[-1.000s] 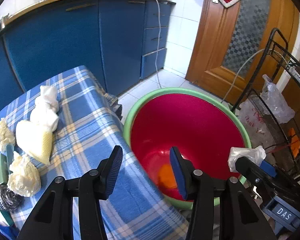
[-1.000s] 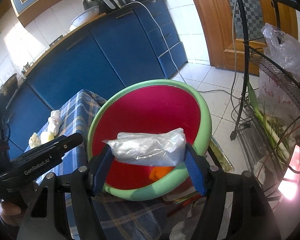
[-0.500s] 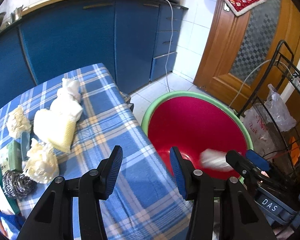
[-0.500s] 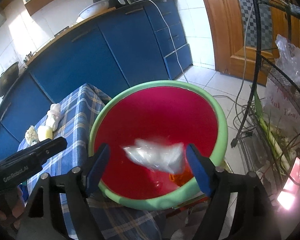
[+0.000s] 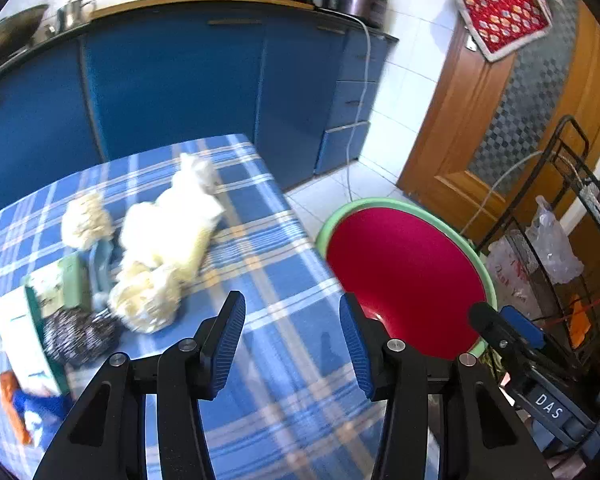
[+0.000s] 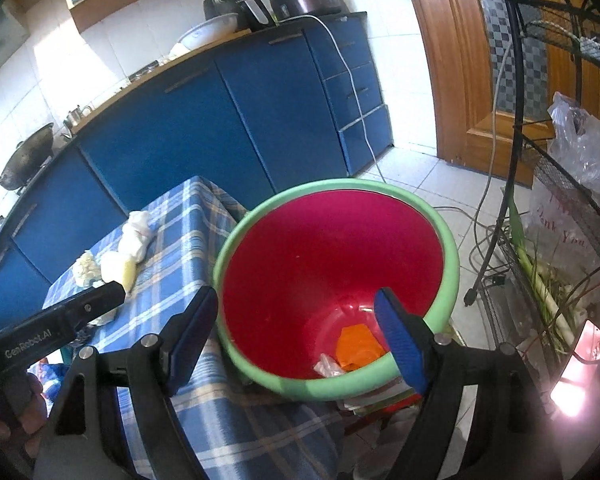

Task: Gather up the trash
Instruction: 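Withdraw the left tool from the bucket back toward the table, then grasp the white medicine box with the left tool, then lift the medicine box with the left tool while the right tool grasps crumpled paper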

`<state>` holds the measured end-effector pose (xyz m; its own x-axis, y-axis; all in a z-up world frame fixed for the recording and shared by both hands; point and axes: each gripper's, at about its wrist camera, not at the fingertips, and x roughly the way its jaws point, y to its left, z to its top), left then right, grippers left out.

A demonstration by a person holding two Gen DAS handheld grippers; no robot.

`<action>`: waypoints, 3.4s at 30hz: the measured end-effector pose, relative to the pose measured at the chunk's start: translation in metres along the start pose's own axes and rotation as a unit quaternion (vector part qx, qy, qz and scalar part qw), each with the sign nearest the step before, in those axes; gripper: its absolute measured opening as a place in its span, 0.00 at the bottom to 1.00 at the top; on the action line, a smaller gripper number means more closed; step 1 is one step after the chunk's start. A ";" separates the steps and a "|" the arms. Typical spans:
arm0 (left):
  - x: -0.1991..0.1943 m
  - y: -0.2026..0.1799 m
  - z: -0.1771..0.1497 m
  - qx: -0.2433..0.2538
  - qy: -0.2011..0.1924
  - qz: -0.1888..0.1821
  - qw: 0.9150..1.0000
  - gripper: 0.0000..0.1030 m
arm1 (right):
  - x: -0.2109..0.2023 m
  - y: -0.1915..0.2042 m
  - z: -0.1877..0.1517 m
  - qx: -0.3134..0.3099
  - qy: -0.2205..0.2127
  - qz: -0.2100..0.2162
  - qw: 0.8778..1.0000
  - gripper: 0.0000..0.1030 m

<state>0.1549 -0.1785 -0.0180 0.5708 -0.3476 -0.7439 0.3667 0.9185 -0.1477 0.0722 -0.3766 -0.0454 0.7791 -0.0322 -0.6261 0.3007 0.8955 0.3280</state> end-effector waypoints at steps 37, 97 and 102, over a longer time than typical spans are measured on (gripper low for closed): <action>-0.073 0.169 -0.051 -0.151 -0.027 0.123 0.980 0.53 | -0.020 0.093 -0.030 -0.089 0.027 0.045 0.995 0.81; -0.075 0.205 -0.043 -0.181 -0.092 0.088 0.975 0.52 | 0.108 0.216 -0.030 -0.137 0.123 0.090 0.979 0.62; -0.077 0.203 -0.044 -0.177 -0.090 0.087 0.976 0.52 | 0.106 0.216 -0.034 -0.144 0.120 0.095 0.978 0.29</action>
<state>0.1529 0.0436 -0.0193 0.7328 -0.1791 -0.6565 -0.0051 0.9632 -0.2686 0.2013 -0.1720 -0.0651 0.6437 0.2219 -0.7324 -0.0314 0.9639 0.2644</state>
